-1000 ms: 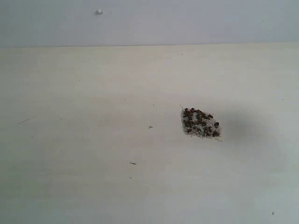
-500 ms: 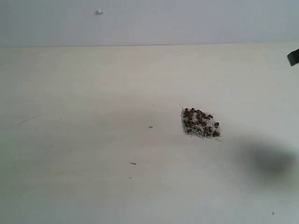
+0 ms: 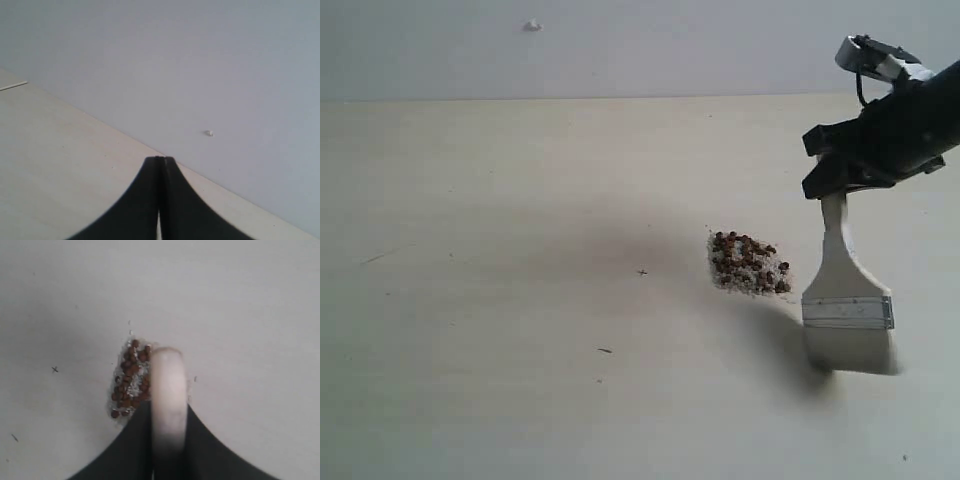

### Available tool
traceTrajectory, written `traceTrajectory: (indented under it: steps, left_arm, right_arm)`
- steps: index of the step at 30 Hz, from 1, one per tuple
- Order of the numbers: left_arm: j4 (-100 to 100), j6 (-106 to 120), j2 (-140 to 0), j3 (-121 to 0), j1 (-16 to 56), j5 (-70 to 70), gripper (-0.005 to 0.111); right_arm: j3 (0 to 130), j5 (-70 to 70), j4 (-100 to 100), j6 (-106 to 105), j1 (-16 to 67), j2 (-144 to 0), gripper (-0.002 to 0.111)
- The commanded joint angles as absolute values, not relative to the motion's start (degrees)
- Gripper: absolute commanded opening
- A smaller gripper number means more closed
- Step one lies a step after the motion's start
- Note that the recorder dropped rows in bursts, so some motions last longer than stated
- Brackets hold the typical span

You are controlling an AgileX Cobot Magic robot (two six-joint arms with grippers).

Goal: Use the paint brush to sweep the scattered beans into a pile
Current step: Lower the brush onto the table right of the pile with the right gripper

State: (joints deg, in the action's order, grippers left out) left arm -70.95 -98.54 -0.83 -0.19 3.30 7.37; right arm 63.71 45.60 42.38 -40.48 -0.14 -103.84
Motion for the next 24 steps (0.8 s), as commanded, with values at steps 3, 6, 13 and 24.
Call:
traceTrajectory:
  steps: [3,6,13,24]
  left_arm:
    - [-71.40,-98.47,-0.41,0.00,3.23,7.30,0.000]
    - [-71.40,-98.47,-0.41,0.00,3.23,7.30,0.000]
    - [-71.40,-98.47,-0.41,0.00,3.23,7.30,0.000]
    - [-71.40,-98.47,-0.41,0.00,3.23,7.30,0.000]
  right_arm:
    - [68.84,50.81,44.86,-41.62,-0.49,-105.16,0.000]
    - [69.03,50.73,41.50,-39.60,-0.49,-105.16,0.000]
    - [69.03,50.72,31.99,-32.78,-3.83,-105.52,0.000]
    - [68.91,45.39,34.48,-33.32,-5.11,-108.09,0.000]
